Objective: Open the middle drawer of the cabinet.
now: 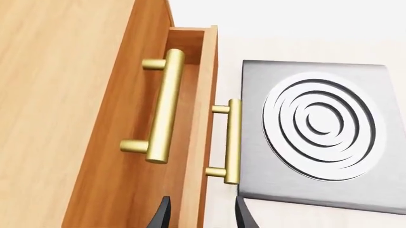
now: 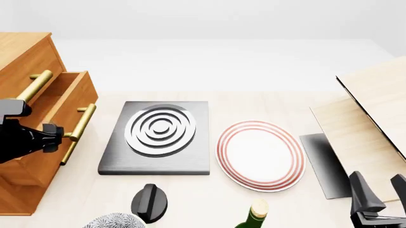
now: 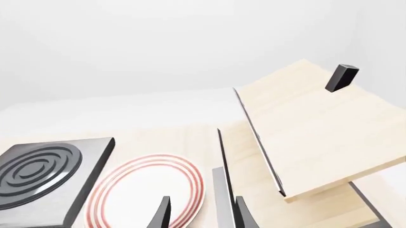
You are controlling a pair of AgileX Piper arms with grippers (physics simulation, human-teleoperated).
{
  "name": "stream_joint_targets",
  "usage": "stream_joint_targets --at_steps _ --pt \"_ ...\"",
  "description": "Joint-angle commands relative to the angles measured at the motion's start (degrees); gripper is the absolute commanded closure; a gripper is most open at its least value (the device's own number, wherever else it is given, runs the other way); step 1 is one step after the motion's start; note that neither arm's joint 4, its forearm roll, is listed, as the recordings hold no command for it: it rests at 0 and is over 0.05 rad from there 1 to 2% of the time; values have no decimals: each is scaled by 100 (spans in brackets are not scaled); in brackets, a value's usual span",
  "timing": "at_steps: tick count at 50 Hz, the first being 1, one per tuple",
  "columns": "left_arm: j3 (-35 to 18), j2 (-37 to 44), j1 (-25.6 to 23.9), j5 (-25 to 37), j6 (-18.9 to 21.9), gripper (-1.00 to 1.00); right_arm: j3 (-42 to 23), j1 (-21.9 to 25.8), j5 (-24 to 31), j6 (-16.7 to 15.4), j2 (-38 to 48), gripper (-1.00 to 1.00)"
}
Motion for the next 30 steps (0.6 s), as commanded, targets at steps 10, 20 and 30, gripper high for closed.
stream_joint_targets --at_steps 10,20,30 --pt "130 108 60 -150 -162 -100 2 -2 -41 3 36 -100" --pt "187 217 19 -251 -199 -100 2 7 -32 -12 24 -100" --pt "220 204 54 -260 -224 -100 4 1 -101 -13 93 -100"
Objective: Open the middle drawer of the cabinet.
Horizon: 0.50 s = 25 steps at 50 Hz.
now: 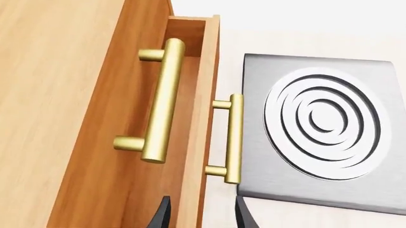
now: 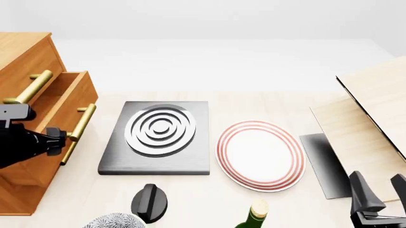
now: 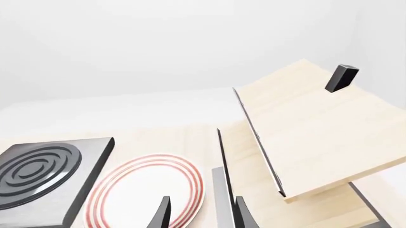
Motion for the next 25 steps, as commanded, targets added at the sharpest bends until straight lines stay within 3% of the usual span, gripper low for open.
stream_joint_targets --at_steps 1,25 --pt "54 40 45 -70 -125 -100 5 8 -87 -3 75 -100" --pt "130 330 -81 -291 -219 -100 5 8 -82 1 71 -100"
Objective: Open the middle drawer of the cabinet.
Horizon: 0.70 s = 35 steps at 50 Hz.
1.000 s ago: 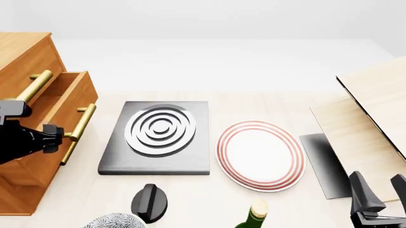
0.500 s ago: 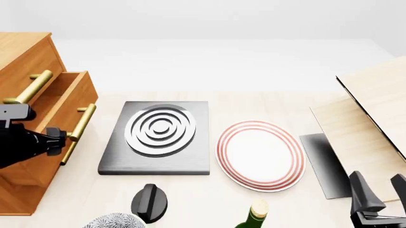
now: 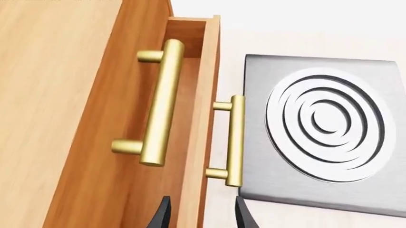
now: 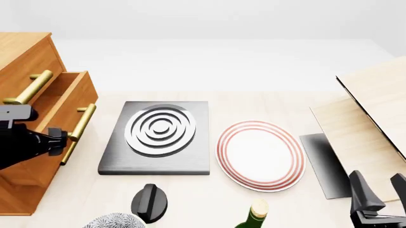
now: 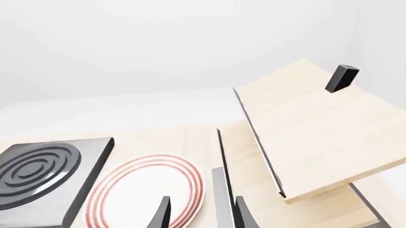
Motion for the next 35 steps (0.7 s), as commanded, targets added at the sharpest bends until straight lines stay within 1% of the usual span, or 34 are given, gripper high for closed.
stream_joint_targets --at_steps 1,4,9,14,22,35 --pt "93 259 -66 -140 -121 -100 4 12 -23 7 13 -100" --pt "131 309 -124 -186 -133 -100 3 14 12 7 -22 -100" --pt "51 512 -259 -276 -197 -100 1 4 76 7 -92 -100" --pt "53 534 -328 -279 -219 -100 2 6 68 4 -81 -100" --pt "98 466 -542 -215 -312 -100 1 13 121 16 -143 -100" --pt "25 82 -748 109 -326 -100 0 31 100 19 -136 -100"
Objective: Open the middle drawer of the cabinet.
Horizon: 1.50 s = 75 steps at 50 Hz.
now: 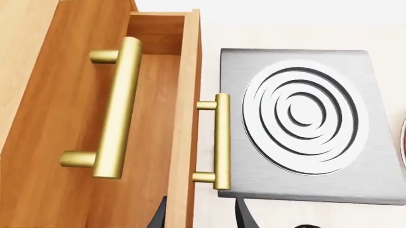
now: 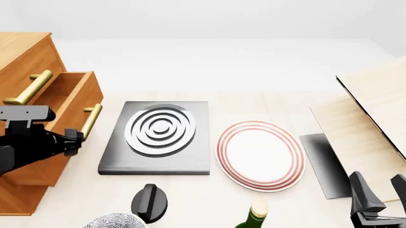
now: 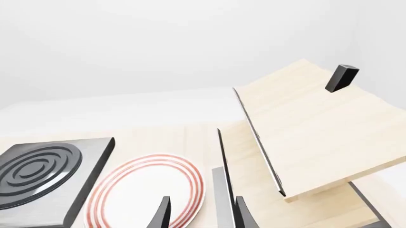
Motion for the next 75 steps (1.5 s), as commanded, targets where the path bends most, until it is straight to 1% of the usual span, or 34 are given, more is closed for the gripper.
stream_joint_targets --at_steps 1,22,40,54,63,75 --pt "20 -179 -194 197 -49 -100 2 21 -14 8 -10 -100" --pt "-39 -451 -309 429 -20 -100 2 36 -89 19 54 -100" --pt "-162 -456 -415 463 34 -100 -2 49 11 27 -46 -100" --pt "-259 -498 -588 553 15 -100 -3 65 -39 34 -7 -100" --pt "-288 -432 -726 517 -2 -100 -9 85 40 33 -89 -100" --pt "-313 -435 -791 514 -24 -100 -5 75 -13 34 -31 -100"
